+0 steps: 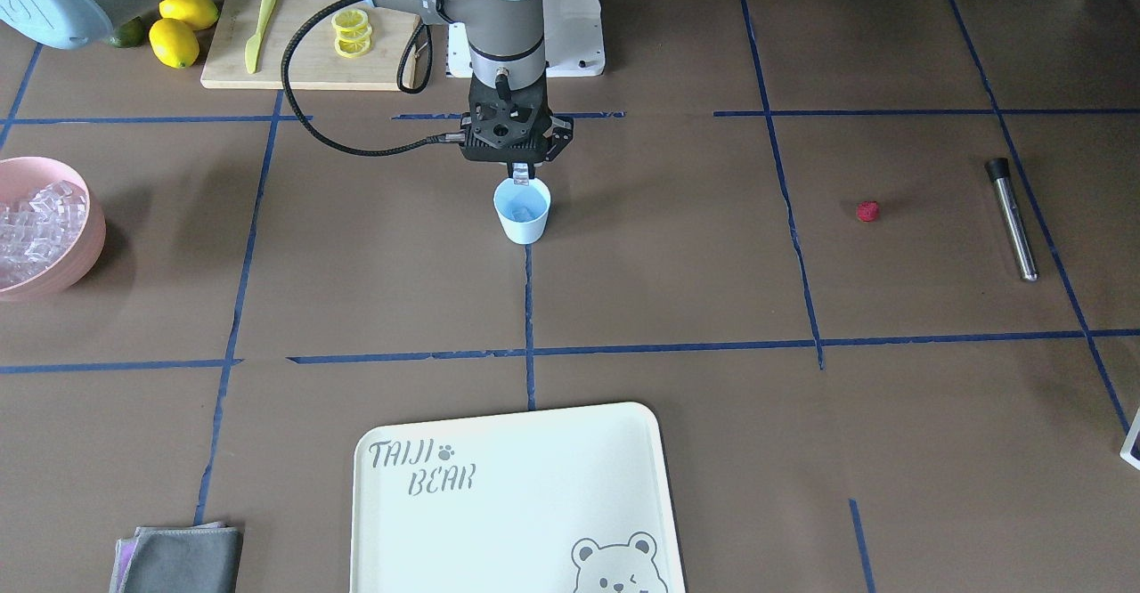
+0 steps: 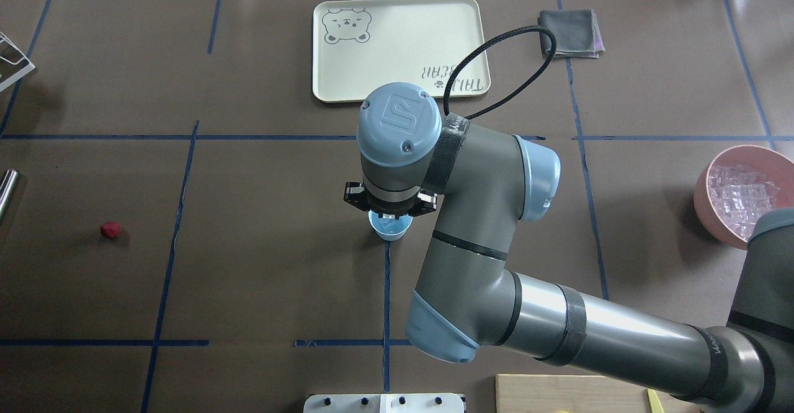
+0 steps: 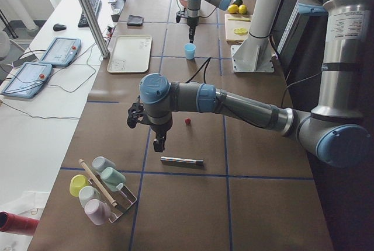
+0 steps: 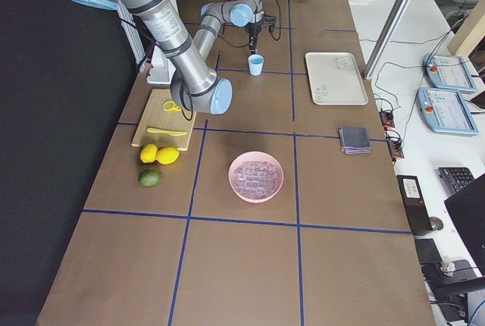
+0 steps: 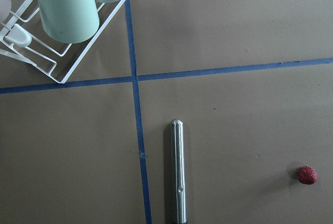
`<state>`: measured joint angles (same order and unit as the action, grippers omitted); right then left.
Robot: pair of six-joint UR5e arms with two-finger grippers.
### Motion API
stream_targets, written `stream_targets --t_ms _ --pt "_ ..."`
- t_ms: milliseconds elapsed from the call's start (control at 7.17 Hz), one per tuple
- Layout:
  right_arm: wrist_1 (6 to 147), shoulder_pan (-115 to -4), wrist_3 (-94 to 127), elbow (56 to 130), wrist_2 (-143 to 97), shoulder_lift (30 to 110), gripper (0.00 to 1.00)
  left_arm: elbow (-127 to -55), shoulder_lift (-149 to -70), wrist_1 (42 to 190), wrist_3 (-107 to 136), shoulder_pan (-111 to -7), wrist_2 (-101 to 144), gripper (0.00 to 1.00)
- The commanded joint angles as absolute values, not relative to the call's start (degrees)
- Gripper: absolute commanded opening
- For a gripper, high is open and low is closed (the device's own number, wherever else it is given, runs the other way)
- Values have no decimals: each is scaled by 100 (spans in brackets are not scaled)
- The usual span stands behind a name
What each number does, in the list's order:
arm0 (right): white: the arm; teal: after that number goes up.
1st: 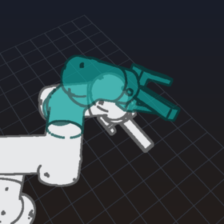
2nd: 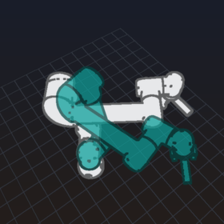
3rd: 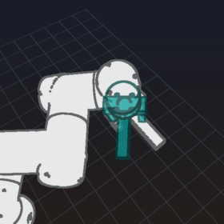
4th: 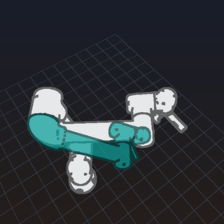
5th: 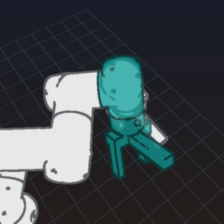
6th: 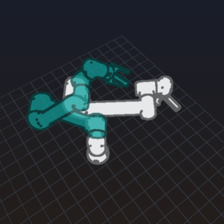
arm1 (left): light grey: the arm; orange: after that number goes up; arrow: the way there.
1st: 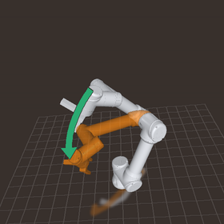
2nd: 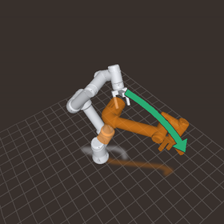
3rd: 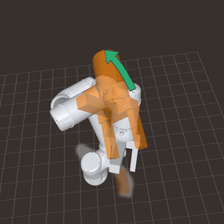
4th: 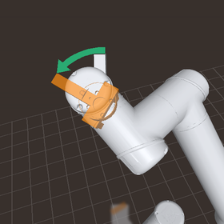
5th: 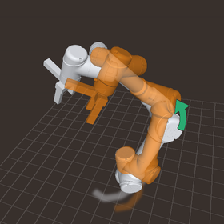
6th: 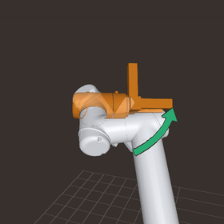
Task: Mash ice and strawberries in cup
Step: 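Carry the ice cube with the right gripper over the light-blue cup, then open the right gripper to drop the ice cube into the cup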
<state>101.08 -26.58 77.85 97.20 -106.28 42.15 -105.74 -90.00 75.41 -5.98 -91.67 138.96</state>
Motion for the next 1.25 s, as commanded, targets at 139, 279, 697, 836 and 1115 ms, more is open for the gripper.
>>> stream_targets --t_ms 139,279,697,836,1115 --pt "10099 -2654 7787 9633 -10608 4219 0 -10564 -9000 7541 -598 -9167 13904 100" --pt "10099 -2654 7770 9572 -10591 4219 1 -10556 -9009 7541 -598 -9158 13904 100" --pt "10046 -2628 7787 9404 -10556 4192 3 -10529 -9000 7541 -598 -9158 13904 100" --pt "10011 -2611 7787 9404 -10556 4192 5 -10521 -9009 7550 -598 -9158 13904 100" --pt "9967 -2610 7787 9404 -10556 4192 29 -10521 -9009 7550 -598 -9158 13904 100"
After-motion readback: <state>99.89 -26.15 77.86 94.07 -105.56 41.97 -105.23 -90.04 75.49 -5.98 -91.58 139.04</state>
